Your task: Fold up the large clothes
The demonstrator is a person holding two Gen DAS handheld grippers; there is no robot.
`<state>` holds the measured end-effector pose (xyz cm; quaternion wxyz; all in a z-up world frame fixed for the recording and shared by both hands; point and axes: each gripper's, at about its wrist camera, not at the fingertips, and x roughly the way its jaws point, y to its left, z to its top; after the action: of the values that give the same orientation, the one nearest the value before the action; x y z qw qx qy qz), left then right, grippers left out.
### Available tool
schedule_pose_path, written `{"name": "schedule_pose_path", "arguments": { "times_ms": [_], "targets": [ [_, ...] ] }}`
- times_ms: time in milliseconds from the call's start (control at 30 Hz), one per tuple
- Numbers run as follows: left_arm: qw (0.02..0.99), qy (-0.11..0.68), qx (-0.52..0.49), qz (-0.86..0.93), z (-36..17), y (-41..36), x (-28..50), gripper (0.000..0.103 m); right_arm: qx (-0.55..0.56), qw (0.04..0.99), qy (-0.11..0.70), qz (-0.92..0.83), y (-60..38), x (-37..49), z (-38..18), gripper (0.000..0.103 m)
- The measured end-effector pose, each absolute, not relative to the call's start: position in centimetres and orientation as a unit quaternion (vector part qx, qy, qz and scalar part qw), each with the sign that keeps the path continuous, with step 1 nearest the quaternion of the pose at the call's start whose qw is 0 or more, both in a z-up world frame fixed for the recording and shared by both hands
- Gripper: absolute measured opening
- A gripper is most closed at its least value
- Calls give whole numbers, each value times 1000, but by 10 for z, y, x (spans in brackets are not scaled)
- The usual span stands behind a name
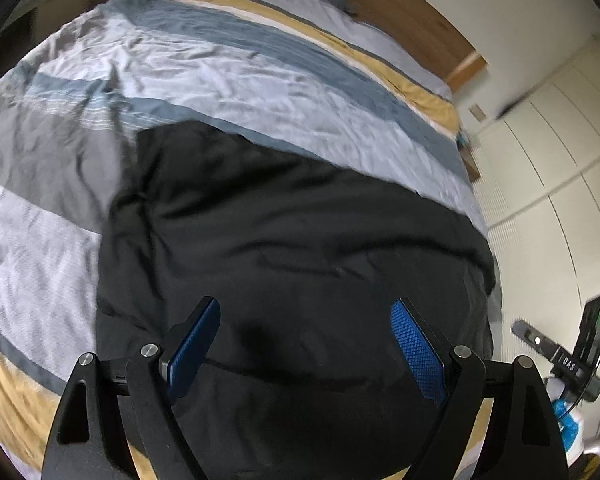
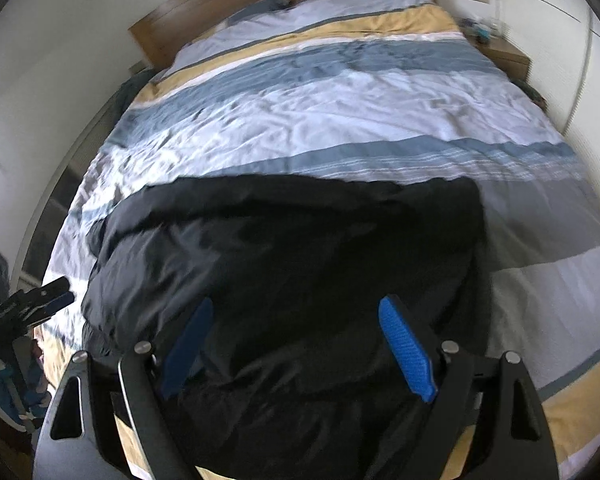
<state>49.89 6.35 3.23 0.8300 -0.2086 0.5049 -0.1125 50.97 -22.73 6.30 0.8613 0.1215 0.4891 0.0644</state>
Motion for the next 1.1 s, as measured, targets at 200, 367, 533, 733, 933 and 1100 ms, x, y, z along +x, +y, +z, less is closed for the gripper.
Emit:
{"name": "schedule_pose_path", "arguments": {
  "times_ms": [200, 367, 533, 733, 933, 1100],
  "targets": [
    [837, 505, -152, -144, 19, 9, 513, 86, 74, 856, 501, 104, -184, 521, 36, 85],
    [846, 501, -108, -145, 9, -24, 552, 86, 61, 854, 506, 108, -167, 552, 8, 85],
    [852, 500, -81, -132, -2, -38, 604, 91, 67, 860, 495, 103, -172, 601, 0, 86],
    [838, 528, -80, -108, -37, -41, 651, 98, 101, 851, 508, 85, -194, 650, -27, 89],
    [833, 542, -56, -97, -56, -50, 663, 101, 121, 842, 520, 82, -205, 669, -53, 92],
    [832, 546, -31, -93, -52, -40, 661, 102, 87, 845, 520, 85, -209, 664, -51, 92]
  ]
}}
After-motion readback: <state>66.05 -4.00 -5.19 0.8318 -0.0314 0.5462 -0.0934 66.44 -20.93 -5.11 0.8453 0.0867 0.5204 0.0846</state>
